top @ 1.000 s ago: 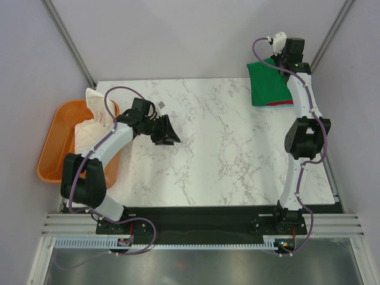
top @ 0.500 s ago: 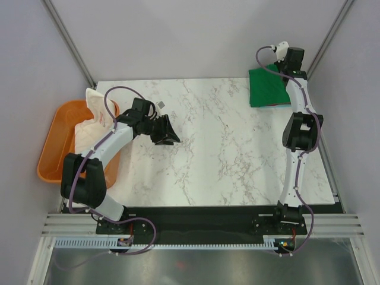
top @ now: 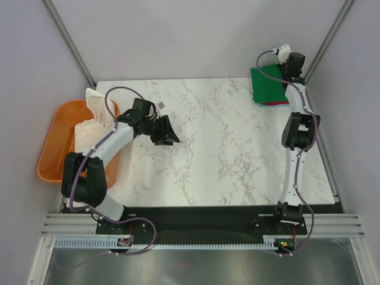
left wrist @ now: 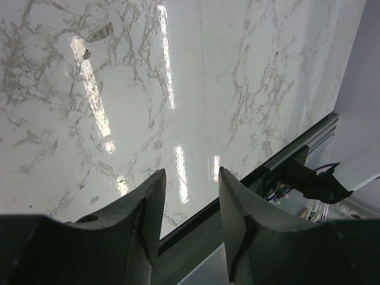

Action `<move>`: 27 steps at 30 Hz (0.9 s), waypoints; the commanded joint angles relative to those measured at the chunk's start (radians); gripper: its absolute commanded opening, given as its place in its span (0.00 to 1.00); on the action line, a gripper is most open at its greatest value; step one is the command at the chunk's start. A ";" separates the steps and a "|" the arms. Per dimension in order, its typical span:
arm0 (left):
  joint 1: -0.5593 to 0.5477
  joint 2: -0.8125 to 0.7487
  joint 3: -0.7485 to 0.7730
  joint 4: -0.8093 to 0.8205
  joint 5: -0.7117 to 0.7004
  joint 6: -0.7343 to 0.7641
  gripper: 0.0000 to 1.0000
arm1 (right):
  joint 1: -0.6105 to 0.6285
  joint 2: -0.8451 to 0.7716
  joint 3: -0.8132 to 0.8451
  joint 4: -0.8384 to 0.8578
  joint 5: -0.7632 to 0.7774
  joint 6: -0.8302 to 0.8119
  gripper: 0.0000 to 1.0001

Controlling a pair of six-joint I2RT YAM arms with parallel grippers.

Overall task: Fold and stack the t-shirts
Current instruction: Neatly place the folded tshirt to the corner, then reset both grippers

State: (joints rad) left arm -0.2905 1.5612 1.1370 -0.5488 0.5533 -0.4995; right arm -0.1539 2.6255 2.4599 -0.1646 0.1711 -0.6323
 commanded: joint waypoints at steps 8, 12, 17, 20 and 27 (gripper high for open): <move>-0.007 -0.070 0.004 0.003 -0.006 0.056 0.50 | 0.011 -0.211 -0.135 0.203 0.172 0.114 0.84; -0.009 -0.154 0.017 0.015 -0.012 0.067 0.50 | 0.046 -0.376 -0.242 0.105 0.226 0.218 0.98; -0.007 -0.248 0.062 0.061 0.010 0.041 0.50 | 0.106 -0.583 -0.237 -0.274 0.220 0.530 0.98; -0.007 -0.320 0.093 0.095 0.002 0.015 0.50 | 0.126 -0.720 -0.271 -0.460 0.079 0.725 0.98; -0.007 -0.414 0.148 0.147 0.000 0.012 0.60 | 0.146 -1.174 -0.665 -0.550 -0.209 0.990 0.98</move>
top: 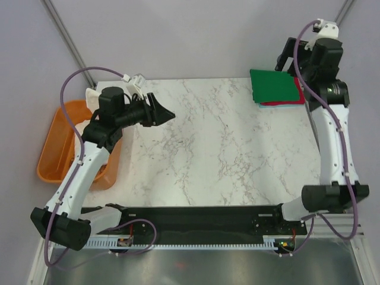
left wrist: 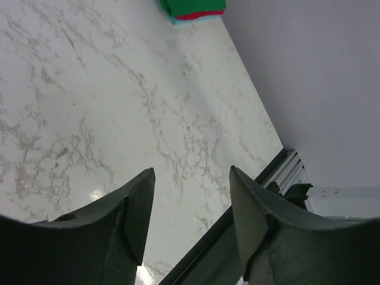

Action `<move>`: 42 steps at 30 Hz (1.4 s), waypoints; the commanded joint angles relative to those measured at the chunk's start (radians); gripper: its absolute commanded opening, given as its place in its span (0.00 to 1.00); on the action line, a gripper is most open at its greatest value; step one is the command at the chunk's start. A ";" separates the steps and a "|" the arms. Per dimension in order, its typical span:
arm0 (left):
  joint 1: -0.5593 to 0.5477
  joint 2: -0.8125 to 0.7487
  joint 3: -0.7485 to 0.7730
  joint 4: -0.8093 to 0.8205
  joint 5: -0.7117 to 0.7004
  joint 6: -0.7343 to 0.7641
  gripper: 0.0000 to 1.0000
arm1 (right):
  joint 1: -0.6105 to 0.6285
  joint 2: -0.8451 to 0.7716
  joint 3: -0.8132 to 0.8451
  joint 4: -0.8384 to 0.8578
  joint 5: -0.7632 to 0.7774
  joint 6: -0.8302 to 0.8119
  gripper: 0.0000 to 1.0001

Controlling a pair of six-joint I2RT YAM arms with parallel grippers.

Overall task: Fold and stack the t-shirts
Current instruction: Reset both grippers

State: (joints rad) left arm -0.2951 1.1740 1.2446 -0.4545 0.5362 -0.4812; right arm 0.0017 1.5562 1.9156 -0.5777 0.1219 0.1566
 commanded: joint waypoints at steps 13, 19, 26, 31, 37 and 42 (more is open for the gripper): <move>-0.003 -0.249 -0.239 0.057 0.156 0.007 1.00 | 0.026 -0.643 -0.849 -0.027 -0.329 0.313 0.98; -0.003 -0.379 -0.316 0.045 0.127 0.039 1.00 | 0.026 -0.697 -0.876 -0.068 -0.334 0.285 0.98; -0.003 -0.404 -0.301 0.001 0.116 0.046 1.00 | 0.026 -0.717 -0.877 -0.067 -0.347 0.311 0.98; -0.001 -0.409 -0.272 -0.018 0.102 0.055 1.00 | 0.024 -0.751 -0.879 -0.059 -0.354 0.327 0.98; -0.001 -0.412 -0.254 -0.023 0.088 0.050 1.00 | 0.026 -0.785 -0.902 -0.051 -0.363 0.343 0.98; -0.001 -0.415 -0.241 -0.027 0.079 0.047 1.00 | 0.024 -0.805 -0.909 -0.053 -0.363 0.348 0.98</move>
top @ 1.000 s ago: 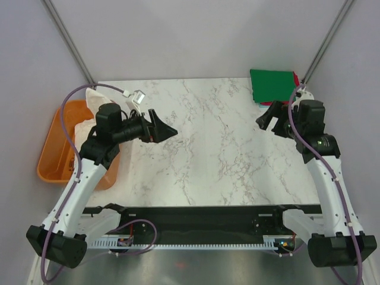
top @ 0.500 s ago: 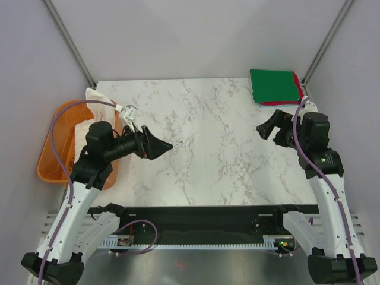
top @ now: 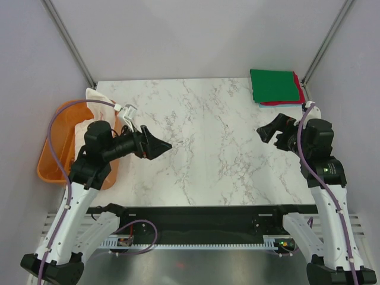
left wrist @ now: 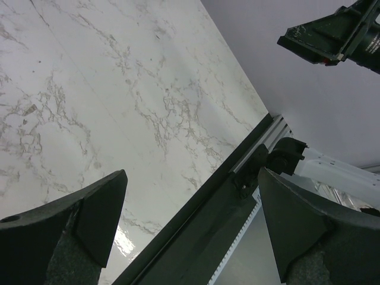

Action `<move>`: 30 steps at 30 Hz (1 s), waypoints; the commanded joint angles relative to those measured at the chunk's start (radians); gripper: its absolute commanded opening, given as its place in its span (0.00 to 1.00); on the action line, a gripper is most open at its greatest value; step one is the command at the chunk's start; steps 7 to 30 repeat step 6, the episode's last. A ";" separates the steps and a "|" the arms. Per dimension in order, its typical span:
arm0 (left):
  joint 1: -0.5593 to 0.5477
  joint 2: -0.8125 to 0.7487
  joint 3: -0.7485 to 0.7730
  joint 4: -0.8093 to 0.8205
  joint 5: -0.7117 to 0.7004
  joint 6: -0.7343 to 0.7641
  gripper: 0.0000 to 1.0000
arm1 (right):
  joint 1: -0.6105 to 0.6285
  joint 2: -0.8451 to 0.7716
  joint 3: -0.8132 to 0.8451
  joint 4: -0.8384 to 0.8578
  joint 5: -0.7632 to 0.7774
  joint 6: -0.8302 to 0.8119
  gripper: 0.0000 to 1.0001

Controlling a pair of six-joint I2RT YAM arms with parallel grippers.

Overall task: Fold and stack the t-shirts
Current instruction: Reset both grippers

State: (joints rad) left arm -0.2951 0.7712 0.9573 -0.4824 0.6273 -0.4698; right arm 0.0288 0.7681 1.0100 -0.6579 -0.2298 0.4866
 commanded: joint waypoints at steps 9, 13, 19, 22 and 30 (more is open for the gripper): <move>-0.001 -0.007 0.060 0.001 -0.021 0.040 1.00 | -0.003 -0.029 0.006 0.026 -0.008 0.018 0.98; -0.001 -0.007 0.060 0.001 -0.021 0.040 1.00 | -0.003 -0.029 0.006 0.026 -0.008 0.018 0.98; -0.001 -0.007 0.060 0.001 -0.021 0.040 1.00 | -0.003 -0.029 0.006 0.026 -0.008 0.018 0.98; -0.001 -0.007 0.060 0.001 -0.021 0.040 1.00 | -0.003 -0.029 0.006 0.026 -0.008 0.018 0.98; -0.001 -0.007 0.060 0.001 -0.021 0.040 1.00 | -0.003 -0.029 0.006 0.026 -0.008 0.018 0.98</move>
